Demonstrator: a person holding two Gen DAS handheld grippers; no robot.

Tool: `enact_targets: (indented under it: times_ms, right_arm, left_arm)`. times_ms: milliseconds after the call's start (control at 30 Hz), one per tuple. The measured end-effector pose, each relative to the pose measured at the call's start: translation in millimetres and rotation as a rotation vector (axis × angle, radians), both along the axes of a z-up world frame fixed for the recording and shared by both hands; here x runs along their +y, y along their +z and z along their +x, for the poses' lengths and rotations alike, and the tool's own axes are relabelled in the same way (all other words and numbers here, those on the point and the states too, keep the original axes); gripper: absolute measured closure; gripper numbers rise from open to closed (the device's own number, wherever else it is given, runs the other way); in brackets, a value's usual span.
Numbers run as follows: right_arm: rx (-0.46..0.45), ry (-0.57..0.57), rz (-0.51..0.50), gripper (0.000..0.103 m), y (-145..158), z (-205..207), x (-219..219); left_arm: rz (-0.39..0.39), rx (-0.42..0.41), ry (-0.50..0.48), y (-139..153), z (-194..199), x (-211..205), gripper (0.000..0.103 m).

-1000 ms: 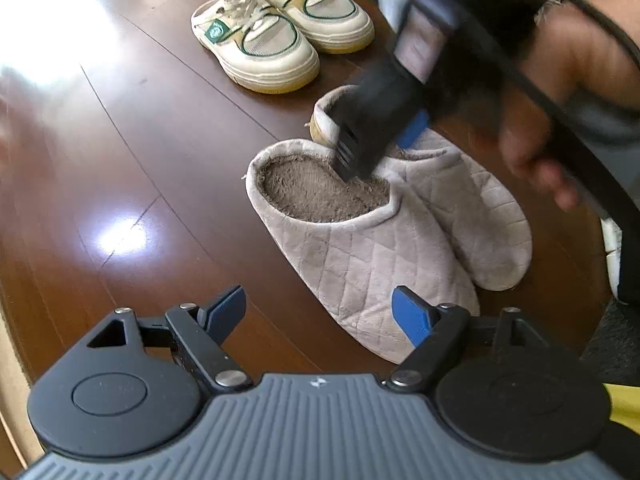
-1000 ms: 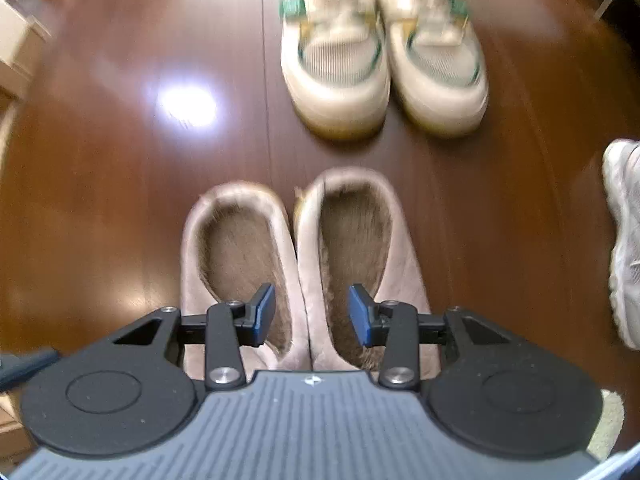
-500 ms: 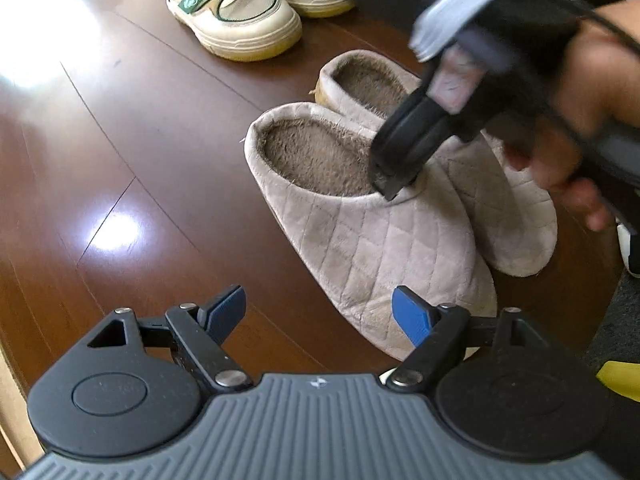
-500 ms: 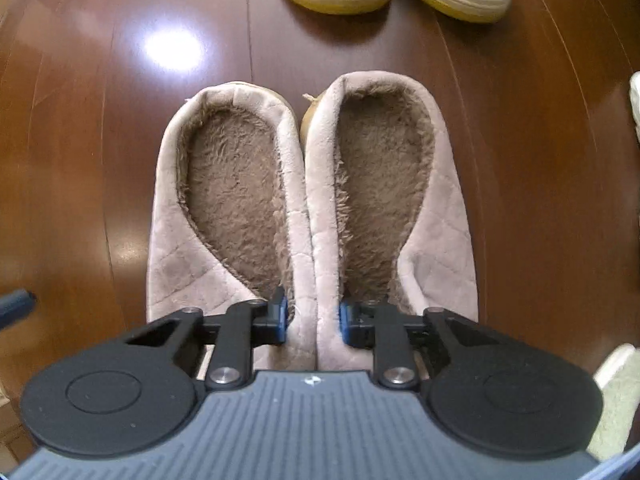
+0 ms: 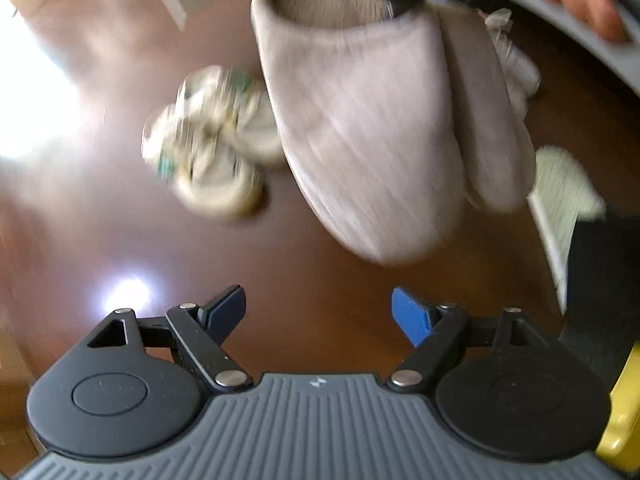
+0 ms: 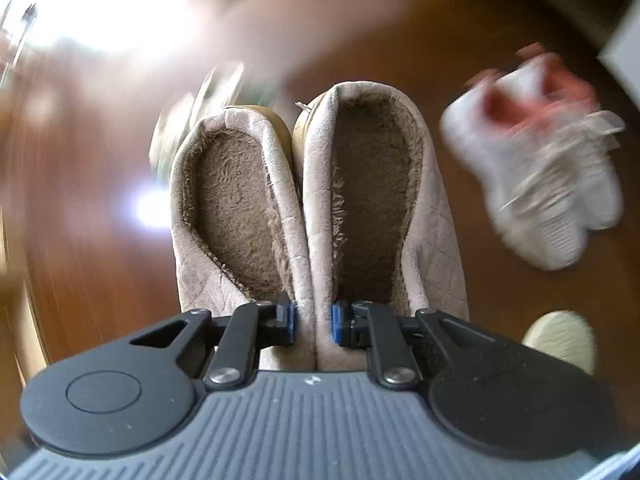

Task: Organize scattered shoes
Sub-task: 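Carry the beige slippers onto the cabinet shelf and open the right tool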

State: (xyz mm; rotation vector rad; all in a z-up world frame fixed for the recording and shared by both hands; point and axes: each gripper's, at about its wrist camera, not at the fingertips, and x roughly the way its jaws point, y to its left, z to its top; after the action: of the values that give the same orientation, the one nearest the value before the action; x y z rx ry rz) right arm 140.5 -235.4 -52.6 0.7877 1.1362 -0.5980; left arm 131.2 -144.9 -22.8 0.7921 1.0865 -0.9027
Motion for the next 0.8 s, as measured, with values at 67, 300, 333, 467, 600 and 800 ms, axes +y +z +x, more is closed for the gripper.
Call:
enact_targets:
  times_ms: [67, 300, 333, 467, 600, 800]
  right_arm:
    - [-0.045, -0.129, -0.032, 0.089, 40, 0, -49]
    - [-0.167, -0.452, -0.250, 0.088, 153, 10, -214]
    - [-0.155, -0.497, -0.283, 0.088, 162, 14, -241]
    - [-0.111, -0.577, -0.338, 0.088, 170, 20, -300]
    - [-0.102, -0.600, -0.321, 0.088, 152, 23, -367]
    - [-0.097, -0.499, -0.446, 0.085, 127, 31, -394]
  left_arm:
    - [-0.040, -0.023, -0.030, 18, 10, -35, 0.022]
    - [-0.181, -0.121, -0.168, 69, 48, -184, 0.022]
    - [-0.192, -0.128, -0.188, 71, 50, -198, 0.022]
    - [-0.235, -0.146, -0.300, 72, 54, -266, 0.022]
    - [-0.237, -0.136, -0.395, 55, 48, -317, 0.022]
    - [-0.299, -0.081, -0.456, 27, 54, -377, 0.021]
